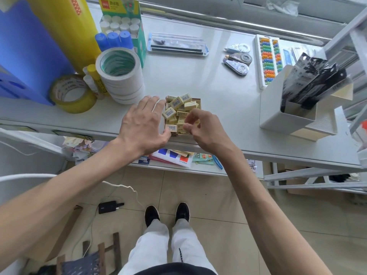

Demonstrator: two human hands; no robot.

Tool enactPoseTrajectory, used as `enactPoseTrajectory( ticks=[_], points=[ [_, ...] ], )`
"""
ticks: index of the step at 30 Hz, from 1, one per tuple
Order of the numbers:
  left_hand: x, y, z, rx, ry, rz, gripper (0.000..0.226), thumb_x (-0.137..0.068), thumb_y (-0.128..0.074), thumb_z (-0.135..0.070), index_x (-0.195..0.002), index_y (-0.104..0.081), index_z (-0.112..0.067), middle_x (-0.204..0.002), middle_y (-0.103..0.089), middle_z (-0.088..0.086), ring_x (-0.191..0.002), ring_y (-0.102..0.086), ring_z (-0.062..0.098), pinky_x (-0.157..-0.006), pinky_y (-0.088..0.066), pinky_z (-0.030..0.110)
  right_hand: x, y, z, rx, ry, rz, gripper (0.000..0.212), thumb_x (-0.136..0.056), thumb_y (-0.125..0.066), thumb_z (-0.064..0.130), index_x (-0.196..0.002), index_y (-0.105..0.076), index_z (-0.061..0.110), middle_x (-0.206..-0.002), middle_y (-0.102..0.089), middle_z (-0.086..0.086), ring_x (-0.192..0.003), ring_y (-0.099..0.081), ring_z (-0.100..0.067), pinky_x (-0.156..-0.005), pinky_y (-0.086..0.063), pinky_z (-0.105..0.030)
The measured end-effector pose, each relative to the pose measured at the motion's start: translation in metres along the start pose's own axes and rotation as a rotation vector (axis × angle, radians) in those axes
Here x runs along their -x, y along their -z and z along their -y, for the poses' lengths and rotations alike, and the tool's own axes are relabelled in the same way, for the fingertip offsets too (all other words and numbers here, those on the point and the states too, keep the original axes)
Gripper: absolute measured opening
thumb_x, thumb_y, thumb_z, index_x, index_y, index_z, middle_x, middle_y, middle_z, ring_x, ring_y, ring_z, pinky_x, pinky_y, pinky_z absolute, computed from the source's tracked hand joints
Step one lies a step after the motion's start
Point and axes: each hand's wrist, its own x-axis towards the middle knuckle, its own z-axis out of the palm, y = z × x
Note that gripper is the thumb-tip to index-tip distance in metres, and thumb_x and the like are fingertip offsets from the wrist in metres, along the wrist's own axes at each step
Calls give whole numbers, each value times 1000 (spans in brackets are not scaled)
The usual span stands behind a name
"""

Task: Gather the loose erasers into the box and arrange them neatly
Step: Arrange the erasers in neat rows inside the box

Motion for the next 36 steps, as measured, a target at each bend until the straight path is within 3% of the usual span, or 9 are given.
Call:
enactPoseTrajectory(
  ticks=[3,6,16,30,36],
  points=[
    [-1,2,4,-22,5,4,76,-81,-53,-52,-146,-34,-15,-148,-41,8,-140,-32,25,-107,-35,45,0,2,0,2,-3,13,8,-93,-67,19,-96,-64,12,-84,-57,9,-73,-52,-2,-59,-37,-14],
    [-1,5,6,-27,7,1,77,-81,-52,-54,-146,-34,-16,-148,-41,8,-140,-32,25,-108,-35,46,1,4,-2,31,6,25,10,-92,-69,21,-96,-64,13,-91,-58,3,-75,-50,-1,-57,-32,-10],
    [6,11,6,-52,-36,-1,77,-80,-53,-55,-145,-36,-16,-146,-43,8,-139,-33,25,-108,-34,45,-1,4,-5,5,5,-18,14,-86,-75,19,-94,-70,9,-88,-61,-1,-70,-49,-1,-54,-36,-1],
    [9,14,11,-45,-25,-3,77,-80,-54,-56,-146,-36,-20,-148,-42,7,-140,-34,25,-108,-35,47,1,2,-4,-6,-16,-19,12,-87,-74,21,-91,-67,13,-94,-63,-2,-88,-59,-19,-70,-46,-27],
    [8,14,11,-44,-23,-3,77,-82,-51,-57,-147,-34,-20,-150,-40,7,-141,-32,24,-110,-32,45,5,6,-3,-21,-6,27,18,-83,-78,17,-95,-66,13,-100,-62,-2,-87,-59,-17,-72,-49,-26]
  ],
)
